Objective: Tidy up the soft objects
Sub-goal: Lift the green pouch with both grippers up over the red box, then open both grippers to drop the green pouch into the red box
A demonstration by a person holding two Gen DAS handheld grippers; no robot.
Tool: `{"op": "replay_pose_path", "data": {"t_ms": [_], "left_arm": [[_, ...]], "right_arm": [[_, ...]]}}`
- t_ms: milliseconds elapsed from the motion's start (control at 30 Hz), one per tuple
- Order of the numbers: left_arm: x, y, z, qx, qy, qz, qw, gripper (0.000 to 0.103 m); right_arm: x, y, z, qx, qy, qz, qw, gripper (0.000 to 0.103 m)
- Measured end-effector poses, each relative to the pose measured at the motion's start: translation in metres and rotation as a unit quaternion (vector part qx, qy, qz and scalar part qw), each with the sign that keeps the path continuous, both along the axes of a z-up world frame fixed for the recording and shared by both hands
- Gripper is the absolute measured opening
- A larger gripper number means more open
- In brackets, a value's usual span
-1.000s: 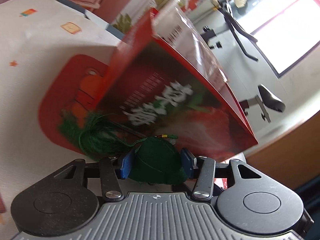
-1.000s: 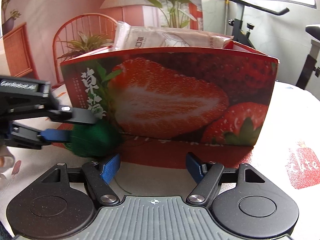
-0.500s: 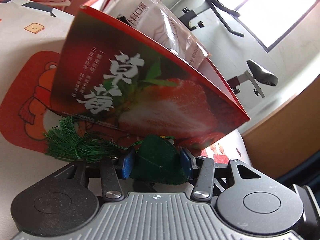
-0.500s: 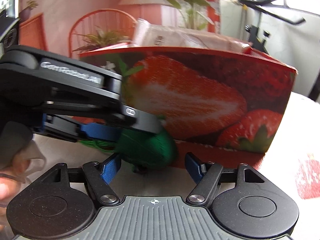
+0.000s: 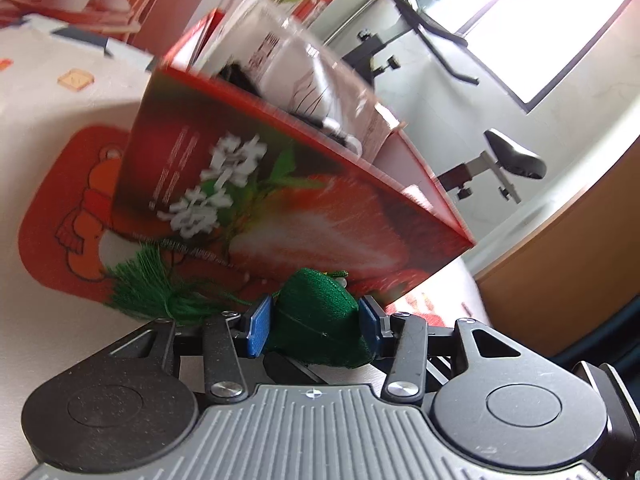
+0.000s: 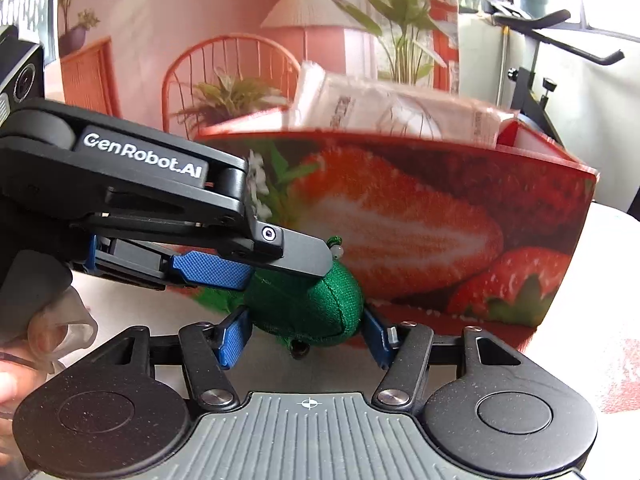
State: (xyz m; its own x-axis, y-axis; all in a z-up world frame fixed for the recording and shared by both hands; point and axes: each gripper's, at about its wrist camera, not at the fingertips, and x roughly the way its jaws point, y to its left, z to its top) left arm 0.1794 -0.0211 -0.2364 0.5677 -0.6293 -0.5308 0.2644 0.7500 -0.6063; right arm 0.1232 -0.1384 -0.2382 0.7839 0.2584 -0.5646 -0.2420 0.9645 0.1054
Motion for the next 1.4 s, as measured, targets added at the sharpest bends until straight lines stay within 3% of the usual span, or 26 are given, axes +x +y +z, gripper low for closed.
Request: {"op": "replay_pose_path", "data": {"t_ms": [167, 367, 667, 800, 900, 1067, 1400], "left_arm": [[-0.009, 0.000, 0.033, 0.001, -0.046, 0.002, 0.9990, 0.049], [-0.006, 0.001, 0.092, -0.002, -0.118, 0.003, 0.9930, 0.049], [0.018, 0.002, 0.168, -0.039, -0.199, 0.009, 0.9792, 0.048], [0.030, -0.002, 0.184, -0.043, -0.220, 0.013, 0.9745, 0.048], [0.041, -0.006, 0.181, -0.038, -0.224, 0.010, 0.9739, 0.048], [0.062, -0.014, 0.154, -0.022, -0.200, 0.000, 0.9795, 0.048], [0.107, -0.037, 0.076, 0.045, -0.124, -0.020, 0.9911, 0.047]], "right_arm": [[-0.004, -0.001, 0.032, -0.001, -0.032, 0.009, 0.999, 0.056], [0.010, -0.003, 0.090, -0.019, -0.090, 0.030, 0.995, 0.056], [0.050, -0.003, 0.175, -0.066, -0.185, 0.065, 0.978, 0.056], [0.067, 0.000, 0.193, -0.094, -0.220, 0.074, 0.968, 0.056], [0.080, -0.001, 0.194, -0.111, -0.232, 0.077, 0.963, 0.056], [0.106, -0.009, 0.176, -0.113, -0.209, 0.070, 0.969, 0.056], [0.140, -0.032, 0.093, -0.124, -0.092, 0.026, 0.988, 0.056]]}}
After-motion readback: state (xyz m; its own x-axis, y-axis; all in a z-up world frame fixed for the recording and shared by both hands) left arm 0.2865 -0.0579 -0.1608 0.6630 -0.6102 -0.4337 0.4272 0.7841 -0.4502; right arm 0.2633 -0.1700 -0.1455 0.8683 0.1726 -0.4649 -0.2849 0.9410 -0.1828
